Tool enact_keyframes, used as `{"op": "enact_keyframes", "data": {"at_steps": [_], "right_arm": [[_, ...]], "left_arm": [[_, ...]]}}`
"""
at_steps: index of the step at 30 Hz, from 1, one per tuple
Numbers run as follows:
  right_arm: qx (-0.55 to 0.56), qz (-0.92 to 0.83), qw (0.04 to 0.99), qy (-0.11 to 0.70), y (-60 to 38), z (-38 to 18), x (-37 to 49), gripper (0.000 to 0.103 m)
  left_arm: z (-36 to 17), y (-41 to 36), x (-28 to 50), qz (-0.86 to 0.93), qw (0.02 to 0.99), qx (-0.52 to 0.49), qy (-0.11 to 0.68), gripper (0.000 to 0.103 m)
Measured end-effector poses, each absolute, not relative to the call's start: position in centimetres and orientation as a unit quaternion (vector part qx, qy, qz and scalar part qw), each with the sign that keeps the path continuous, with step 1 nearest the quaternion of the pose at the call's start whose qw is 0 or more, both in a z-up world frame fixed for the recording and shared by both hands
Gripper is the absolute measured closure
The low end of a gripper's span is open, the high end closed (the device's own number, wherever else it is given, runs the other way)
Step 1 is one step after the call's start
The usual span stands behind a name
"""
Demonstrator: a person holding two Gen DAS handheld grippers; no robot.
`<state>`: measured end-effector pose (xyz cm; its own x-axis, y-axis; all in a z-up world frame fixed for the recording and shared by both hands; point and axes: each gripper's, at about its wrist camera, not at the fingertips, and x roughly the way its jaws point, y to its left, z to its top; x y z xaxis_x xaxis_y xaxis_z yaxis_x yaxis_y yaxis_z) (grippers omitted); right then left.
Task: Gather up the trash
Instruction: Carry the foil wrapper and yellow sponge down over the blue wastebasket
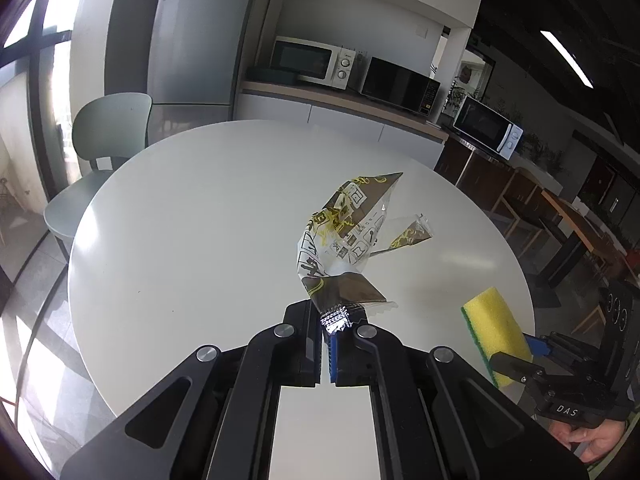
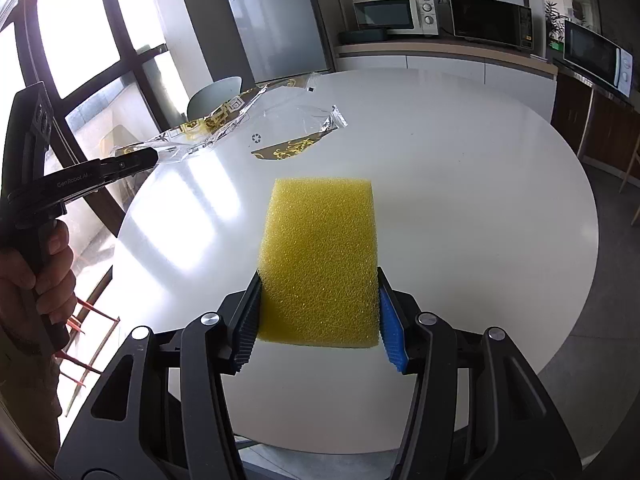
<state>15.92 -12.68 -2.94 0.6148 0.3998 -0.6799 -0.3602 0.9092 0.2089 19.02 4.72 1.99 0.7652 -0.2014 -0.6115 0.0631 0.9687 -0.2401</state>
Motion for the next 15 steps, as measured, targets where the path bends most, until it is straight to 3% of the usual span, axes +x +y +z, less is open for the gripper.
{"op": "enact_keyframes", "data": {"at_steps": [15], "right_arm": [[0.011,0.22,0.903,0.37,-14.5,-2.2,8.6,0.054]], "left_arm": [[1.8,4.6,9.3,-0.064,0.931,-0.129,0.335,0.102]]}}
